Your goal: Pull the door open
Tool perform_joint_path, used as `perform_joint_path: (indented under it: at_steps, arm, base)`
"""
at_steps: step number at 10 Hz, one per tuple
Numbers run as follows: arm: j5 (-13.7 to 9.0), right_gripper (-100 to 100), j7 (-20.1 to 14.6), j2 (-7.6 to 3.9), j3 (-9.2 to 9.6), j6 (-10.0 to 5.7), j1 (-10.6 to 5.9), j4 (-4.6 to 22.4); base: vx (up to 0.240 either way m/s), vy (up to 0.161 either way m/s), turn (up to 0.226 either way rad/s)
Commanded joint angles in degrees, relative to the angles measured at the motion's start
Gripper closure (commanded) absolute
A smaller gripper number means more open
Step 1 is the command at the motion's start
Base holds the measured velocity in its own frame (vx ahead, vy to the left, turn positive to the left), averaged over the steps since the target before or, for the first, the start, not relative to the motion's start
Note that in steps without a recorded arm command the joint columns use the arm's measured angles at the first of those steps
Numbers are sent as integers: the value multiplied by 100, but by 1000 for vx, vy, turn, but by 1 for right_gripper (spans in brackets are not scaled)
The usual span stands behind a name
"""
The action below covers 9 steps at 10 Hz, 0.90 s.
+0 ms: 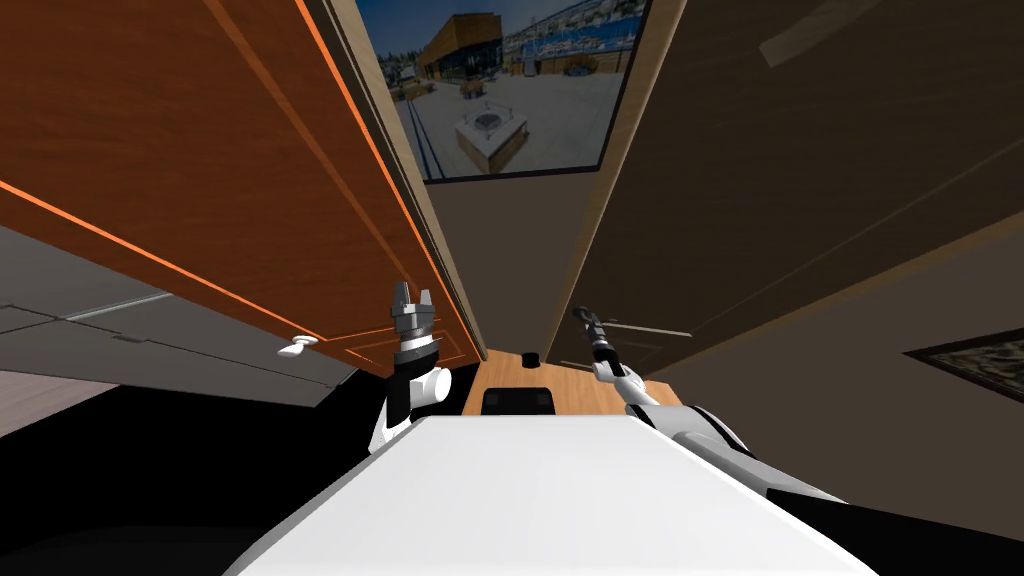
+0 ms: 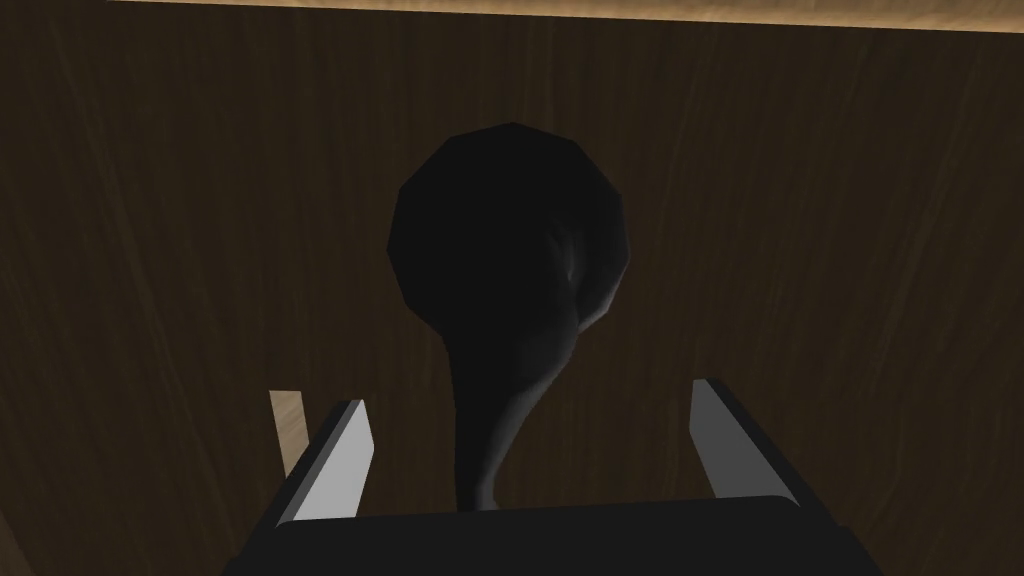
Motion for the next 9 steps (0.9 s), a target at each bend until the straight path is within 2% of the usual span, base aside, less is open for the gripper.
perform_joint_path:
  at_steps: [1, 3, 4, 5, 9]
  arm:
    - [-54, -100, 35, -12, -60, -51, -106, 183]
    - [-87, -100, 54, -21, -96, -83, -171, 302]
    - [-79, -100, 53, -18, -87, -40, -125, 210]
    - [-79, 100, 53, -18, -87, -40, -125, 210]
    - [-79, 100, 53, -18, -87, -40, -125, 210]
  base:
    - [45, -37, 88]
    - [48, -31, 70]
    - [20, -12, 10]
    - [0, 0, 0]
    - [-2, 1, -2]
